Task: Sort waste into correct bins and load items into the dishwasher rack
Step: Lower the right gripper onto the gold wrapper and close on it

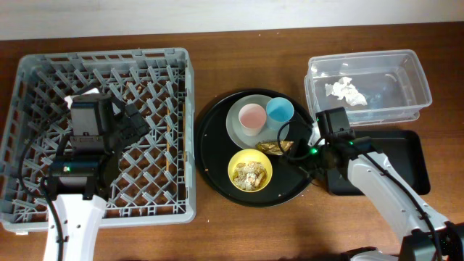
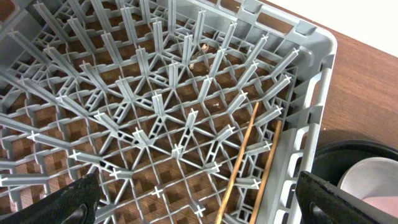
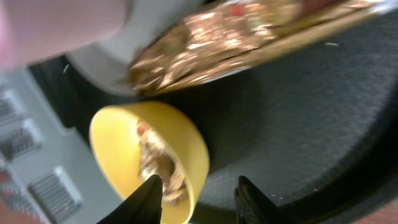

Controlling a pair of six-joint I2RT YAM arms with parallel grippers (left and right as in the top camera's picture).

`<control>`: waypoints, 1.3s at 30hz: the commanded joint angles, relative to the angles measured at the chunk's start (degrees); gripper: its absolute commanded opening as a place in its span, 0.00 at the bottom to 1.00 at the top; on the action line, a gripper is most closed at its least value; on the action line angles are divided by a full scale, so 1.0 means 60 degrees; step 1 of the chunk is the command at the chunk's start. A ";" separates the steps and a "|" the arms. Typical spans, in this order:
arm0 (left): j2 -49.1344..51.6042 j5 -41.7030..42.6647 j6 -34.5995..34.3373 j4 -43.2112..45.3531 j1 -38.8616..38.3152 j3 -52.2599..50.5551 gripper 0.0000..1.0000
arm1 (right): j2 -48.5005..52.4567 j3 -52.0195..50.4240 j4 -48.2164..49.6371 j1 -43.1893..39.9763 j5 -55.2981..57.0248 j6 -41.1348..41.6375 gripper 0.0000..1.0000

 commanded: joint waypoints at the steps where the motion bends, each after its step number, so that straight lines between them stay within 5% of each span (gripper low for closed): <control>1: -0.0007 0.0025 -0.0124 0.0007 0.0033 0.0069 0.99 | 0.0044 -0.0444 0.0270 0.0066 0.2084 0.2980 0.53; 11: -0.0007 0.0025 -0.0124 0.0011 0.0033 0.0069 0.99 | 0.1093 -0.1042 0.3410 0.0856 0.2408 0.3832 0.53; 15: -0.0007 0.0025 -0.0124 0.0007 0.0033 0.0069 0.99 | 0.1217 -0.1042 0.3541 0.1687 0.4313 0.3869 0.52; 24: -0.0007 0.0025 -0.0120 0.0007 0.0033 0.0069 0.99 | 0.1643 -0.1042 0.3850 0.1814 0.4940 0.4113 0.53; 26: -0.0007 0.0025 -0.0124 0.0007 0.0033 0.0069 0.99 | 0.1745 -0.1042 0.3858 0.1810 0.4951 0.4109 0.42; 27: -0.0007 0.0025 -0.0124 0.0007 0.0033 0.0069 0.99 | 0.1741 -0.1038 0.3927 0.1803 0.4947 0.4113 0.18; 28: -0.0007 0.0025 -0.0124 0.0007 0.0033 0.0069 0.99 | 0.1741 -0.1038 0.3963 0.1792 0.4943 0.4109 0.08; 37: -0.0007 0.0025 -0.0124 0.0007 0.0033 0.0069 0.99 | 0.0302 -0.1031 0.3672 0.1792 0.4583 0.3453 0.04; 38: -0.0007 0.0025 -0.0124 0.0007 0.0033 0.0069 0.99 | 0.0178 -0.1031 0.3617 0.1796 0.4583 0.3453 0.43; 39: -0.0007 0.0025 -0.0124 0.0007 0.0033 0.0069 0.99 | 0.0204 -0.1035 0.3588 0.1792 0.4583 0.3450 0.58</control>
